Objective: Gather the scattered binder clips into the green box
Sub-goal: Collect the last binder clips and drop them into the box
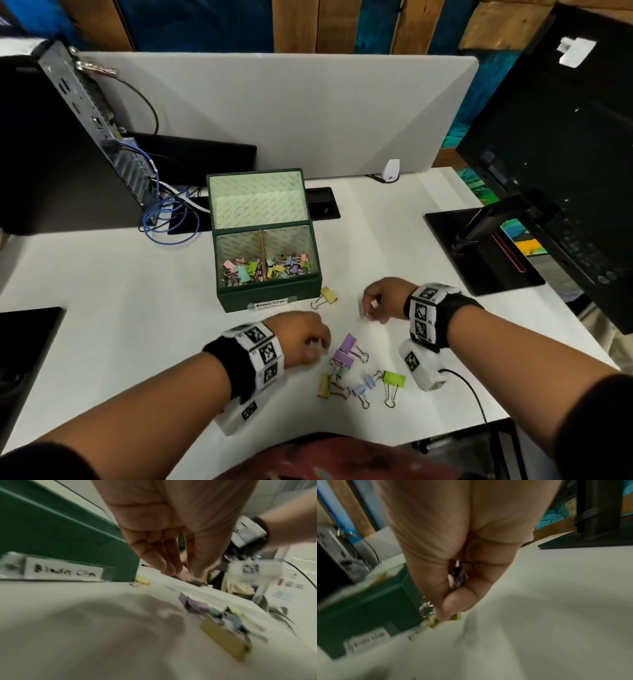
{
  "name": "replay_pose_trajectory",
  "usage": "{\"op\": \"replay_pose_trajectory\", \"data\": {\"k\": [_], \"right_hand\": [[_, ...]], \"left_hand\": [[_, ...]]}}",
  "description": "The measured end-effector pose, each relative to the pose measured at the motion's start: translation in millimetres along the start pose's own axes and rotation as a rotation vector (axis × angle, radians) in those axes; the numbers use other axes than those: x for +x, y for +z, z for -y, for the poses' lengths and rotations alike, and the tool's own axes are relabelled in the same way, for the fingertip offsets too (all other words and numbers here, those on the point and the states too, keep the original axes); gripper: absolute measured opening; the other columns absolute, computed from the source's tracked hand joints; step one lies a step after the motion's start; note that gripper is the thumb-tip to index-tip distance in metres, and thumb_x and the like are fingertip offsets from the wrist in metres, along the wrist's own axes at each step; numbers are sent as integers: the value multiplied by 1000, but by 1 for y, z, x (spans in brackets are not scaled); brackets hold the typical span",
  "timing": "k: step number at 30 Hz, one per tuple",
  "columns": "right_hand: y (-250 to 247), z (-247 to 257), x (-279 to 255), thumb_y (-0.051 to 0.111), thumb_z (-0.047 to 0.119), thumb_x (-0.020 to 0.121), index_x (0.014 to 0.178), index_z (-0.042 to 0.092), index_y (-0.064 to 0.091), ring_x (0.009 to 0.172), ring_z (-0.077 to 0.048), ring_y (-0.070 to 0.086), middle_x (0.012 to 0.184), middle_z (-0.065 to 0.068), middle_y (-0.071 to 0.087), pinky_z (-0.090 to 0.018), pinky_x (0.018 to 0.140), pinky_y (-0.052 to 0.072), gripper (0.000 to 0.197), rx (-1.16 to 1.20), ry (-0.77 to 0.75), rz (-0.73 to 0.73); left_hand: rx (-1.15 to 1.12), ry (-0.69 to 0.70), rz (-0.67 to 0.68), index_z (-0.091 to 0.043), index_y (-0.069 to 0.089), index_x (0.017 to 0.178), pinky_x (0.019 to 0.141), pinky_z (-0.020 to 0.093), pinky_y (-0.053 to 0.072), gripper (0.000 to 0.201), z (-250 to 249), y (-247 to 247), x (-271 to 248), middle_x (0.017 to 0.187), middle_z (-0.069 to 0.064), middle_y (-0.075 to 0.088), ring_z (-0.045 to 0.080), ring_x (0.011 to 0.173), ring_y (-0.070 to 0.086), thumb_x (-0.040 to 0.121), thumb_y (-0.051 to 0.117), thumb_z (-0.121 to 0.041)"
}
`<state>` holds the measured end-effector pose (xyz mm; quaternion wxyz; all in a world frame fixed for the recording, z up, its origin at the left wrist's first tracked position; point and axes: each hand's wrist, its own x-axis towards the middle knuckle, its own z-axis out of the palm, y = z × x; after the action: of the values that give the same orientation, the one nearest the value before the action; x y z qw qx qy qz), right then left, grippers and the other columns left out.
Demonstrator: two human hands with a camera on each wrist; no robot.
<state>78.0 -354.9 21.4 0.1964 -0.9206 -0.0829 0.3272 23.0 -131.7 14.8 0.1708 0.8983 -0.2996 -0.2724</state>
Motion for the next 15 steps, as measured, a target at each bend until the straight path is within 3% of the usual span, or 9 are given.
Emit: {"op": "replay_pose_trajectory", "data": {"k": [4, 8, 12, 15], "right_hand": [[-27, 50, 7, 62, -4, 80, 75, 16, 62, 63, -8, 59, 71, 7, 62, -25, 70, 55, 20, 263, -82, -160], [-46, 98, 12, 68, 7, 79, 91, 20, 66, 83, -12, 58, 89, 9, 63, -23, 75, 47, 18, 255, -217, -280], [-48, 113, 15, 61, 1, 83, 126, 17, 56, 115, -18, 57, 130, -4, 58, -26, 95, 45, 46, 199, -262, -222], [-44, 101, 8, 55, -6, 85, 127, 13, 55, 123, -20, 53, 135, -6, 54, -27, 97, 45, 45, 289, -263, -194]], "left_hand": [[76, 40, 146, -30, 58, 118, 95, 37, 46, 33, -17, 23, 10, 118, 0, 53, 23, 110, 54, 87, 49, -22], [234, 62, 261, -23, 48, 130, 99, 44, 45, 39, -29, 26, 21, 135, 5, 45, 29, 117, 52, 93, 46, -14], [252, 29, 283, -21, 50, 129, 95, 47, 47, 41, -33, 22, 28, 133, 9, 43, 34, 113, 54, 89, 54, -12], [242, 26, 254, -21, 52, 125, 93, 44, 48, 36, -31, 23, 29, 132, 7, 42, 32, 110, 54, 90, 51, -16]]}}
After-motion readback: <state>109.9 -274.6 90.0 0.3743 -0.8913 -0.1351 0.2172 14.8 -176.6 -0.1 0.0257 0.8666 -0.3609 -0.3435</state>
